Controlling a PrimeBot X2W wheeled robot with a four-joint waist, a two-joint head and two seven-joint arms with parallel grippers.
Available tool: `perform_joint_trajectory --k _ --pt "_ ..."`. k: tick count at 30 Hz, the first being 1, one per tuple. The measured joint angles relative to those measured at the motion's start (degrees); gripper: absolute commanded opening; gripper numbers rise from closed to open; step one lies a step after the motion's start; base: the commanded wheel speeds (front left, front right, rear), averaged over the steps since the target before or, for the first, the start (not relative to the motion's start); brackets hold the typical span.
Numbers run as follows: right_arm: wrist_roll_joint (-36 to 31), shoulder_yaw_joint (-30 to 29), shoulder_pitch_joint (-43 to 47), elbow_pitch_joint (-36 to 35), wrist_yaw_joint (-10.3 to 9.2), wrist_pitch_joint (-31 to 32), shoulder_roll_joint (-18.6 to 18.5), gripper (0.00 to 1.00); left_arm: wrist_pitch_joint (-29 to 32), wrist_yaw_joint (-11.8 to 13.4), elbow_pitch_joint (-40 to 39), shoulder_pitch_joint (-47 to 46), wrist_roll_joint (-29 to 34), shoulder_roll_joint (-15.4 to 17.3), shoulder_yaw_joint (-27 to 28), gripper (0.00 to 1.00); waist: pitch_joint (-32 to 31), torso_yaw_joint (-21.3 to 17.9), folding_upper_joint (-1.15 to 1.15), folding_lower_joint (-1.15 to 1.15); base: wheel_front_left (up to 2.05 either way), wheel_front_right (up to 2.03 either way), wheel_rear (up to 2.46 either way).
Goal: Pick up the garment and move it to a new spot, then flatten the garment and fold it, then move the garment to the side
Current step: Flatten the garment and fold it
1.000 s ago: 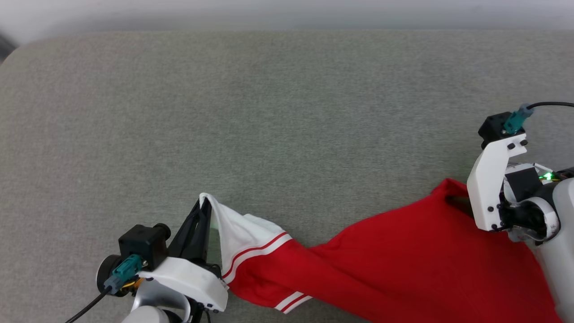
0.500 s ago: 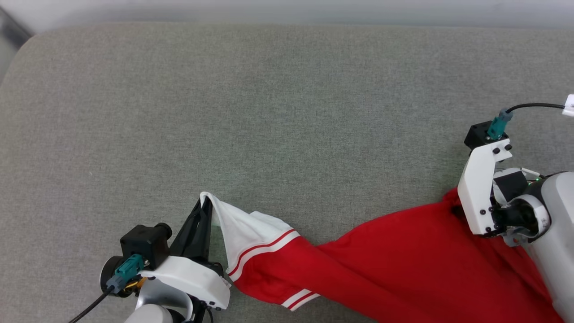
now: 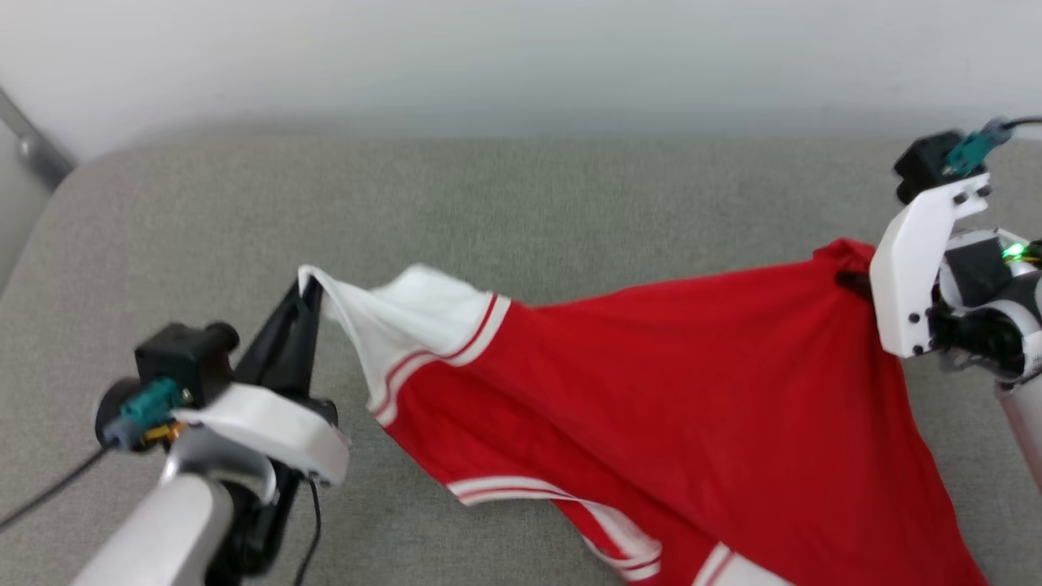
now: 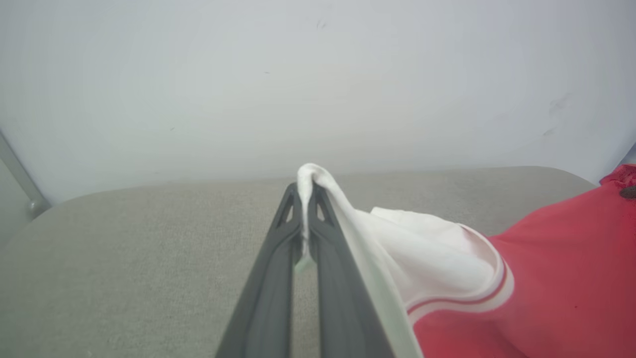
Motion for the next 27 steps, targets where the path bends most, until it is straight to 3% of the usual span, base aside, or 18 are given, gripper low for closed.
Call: perform_joint_trajectory --k 7,13,19,27 --pt "-1.7 -3.7 -5.7 0.2 0.0 -2.7 0.0 0.0 4.6 -3.4 4.1 -12.8 -0.7 1.7 1.7 0.0 -5.8 -0.9 0.0 -0.01 0.0 0.0 0.0" --pt "-4.5 -4.6 -13.9 1.0 0.01 -4.2 0.4 0.0 7.6 -6.2 12.0 -27.6 -0.2 1.8 2.2 0.0 -6.4 -2.9 0.0 -0.01 0.0 0.0 0.0" --pt "-6.3 -5.8 -22.4 2.7 0.03 -6.7 1.9 0.0 9.0 -8.0 21.5 -43.1 1.9 1.0 2.5 0.0 -3.5 -4.3 0.0 0.0 0.0 0.0 0.0" --pt "-8.8 -8.5 -33.5 5.2 0.03 -13.2 3.5 0.0 7.3 -9.6 31.3 -62.2 5.3 -0.3 2.7 0.0 4.8 -6.1 0.0 0.0 0.0 0.0 0.0"
